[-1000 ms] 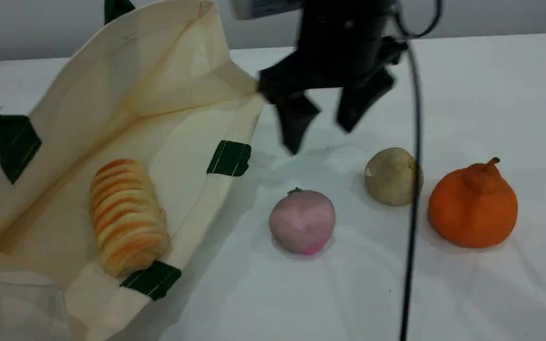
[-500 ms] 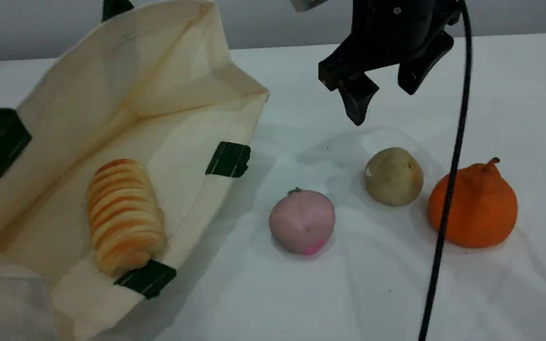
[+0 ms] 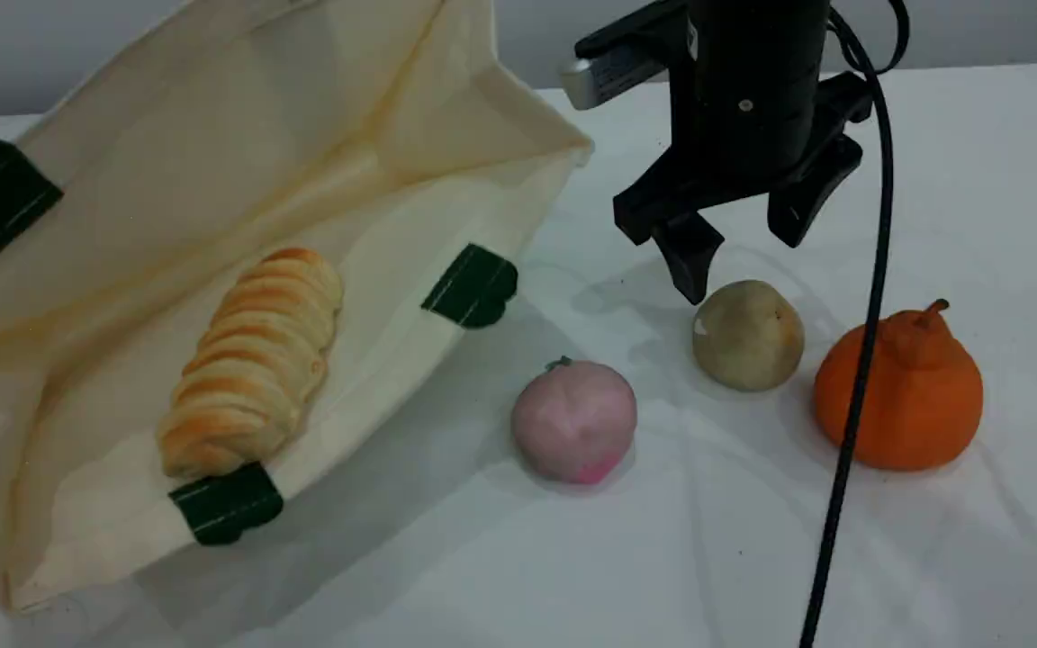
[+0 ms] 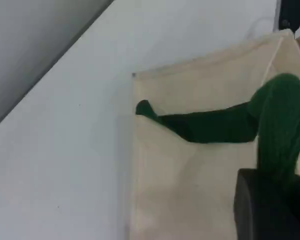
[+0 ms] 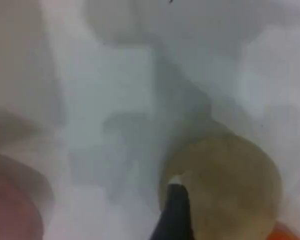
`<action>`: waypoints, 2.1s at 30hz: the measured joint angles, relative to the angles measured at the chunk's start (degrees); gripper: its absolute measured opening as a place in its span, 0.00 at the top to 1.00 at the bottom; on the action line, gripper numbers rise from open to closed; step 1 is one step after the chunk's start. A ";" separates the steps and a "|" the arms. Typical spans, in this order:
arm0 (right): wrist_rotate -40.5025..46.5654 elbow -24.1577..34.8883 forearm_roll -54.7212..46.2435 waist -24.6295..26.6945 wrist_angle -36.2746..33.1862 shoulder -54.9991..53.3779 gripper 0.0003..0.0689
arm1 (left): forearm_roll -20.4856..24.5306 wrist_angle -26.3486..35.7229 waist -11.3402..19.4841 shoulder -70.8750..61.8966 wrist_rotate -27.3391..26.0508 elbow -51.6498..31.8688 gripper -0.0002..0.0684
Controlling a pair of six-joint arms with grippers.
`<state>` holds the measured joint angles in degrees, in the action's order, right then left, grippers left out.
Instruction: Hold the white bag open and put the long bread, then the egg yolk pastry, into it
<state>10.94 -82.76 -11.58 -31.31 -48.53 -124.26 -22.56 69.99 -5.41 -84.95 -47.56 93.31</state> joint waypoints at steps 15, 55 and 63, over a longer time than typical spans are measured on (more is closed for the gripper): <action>1.07 0.05 -0.54 0.00 1.49 -5.71 0.22 | 0.00 0.00 0.00 0.00 0.05 -0.05 0.87; 16.24 35.64 -4.15 -0.33 27.81 35.49 0.63 | 0.05 0.00 0.00 0.00 0.26 -0.05 0.87; 16.18 51.42 -1.53 -7.58 46.23 40.22 0.64 | 0.05 0.00 0.00 0.00 0.76 -0.05 0.87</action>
<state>27.12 -31.34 -13.11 -38.89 -2.30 -84.03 -22.51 69.99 -5.41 -84.95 -46.79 93.26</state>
